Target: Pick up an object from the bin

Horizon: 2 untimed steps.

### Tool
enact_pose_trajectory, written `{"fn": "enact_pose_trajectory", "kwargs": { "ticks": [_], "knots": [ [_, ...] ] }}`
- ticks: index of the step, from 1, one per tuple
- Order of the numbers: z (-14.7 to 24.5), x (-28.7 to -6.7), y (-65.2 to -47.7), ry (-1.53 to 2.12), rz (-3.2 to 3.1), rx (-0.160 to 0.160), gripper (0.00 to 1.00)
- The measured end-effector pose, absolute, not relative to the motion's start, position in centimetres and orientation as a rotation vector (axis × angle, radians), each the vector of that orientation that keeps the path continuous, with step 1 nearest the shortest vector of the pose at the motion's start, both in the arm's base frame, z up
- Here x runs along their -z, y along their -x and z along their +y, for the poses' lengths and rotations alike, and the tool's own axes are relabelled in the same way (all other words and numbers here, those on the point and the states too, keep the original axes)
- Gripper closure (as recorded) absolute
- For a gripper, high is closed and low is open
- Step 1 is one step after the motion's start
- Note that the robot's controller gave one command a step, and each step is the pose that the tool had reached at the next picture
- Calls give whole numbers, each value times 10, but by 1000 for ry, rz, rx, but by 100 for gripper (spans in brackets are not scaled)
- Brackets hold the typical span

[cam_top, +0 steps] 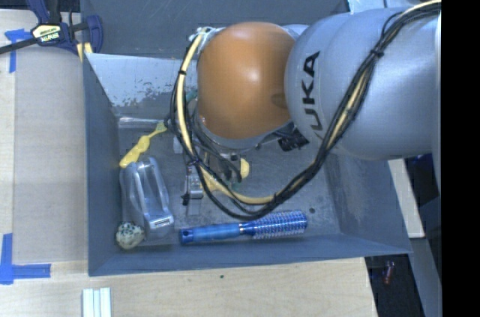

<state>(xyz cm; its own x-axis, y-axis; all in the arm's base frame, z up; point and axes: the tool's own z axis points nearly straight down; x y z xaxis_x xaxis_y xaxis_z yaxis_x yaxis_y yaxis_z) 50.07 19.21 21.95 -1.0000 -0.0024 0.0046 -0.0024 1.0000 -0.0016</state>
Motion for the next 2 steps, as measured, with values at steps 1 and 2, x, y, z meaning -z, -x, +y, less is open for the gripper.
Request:
{"fn": "enact_pose_trajectory", "kwargs": {
  "ticks": [1, 2],
  "knots": [
    [191, -223, -503, 1, -3144, 2, 0],
    [175, -162, -542, -269, -3135, 1, 0]
  ]
}}
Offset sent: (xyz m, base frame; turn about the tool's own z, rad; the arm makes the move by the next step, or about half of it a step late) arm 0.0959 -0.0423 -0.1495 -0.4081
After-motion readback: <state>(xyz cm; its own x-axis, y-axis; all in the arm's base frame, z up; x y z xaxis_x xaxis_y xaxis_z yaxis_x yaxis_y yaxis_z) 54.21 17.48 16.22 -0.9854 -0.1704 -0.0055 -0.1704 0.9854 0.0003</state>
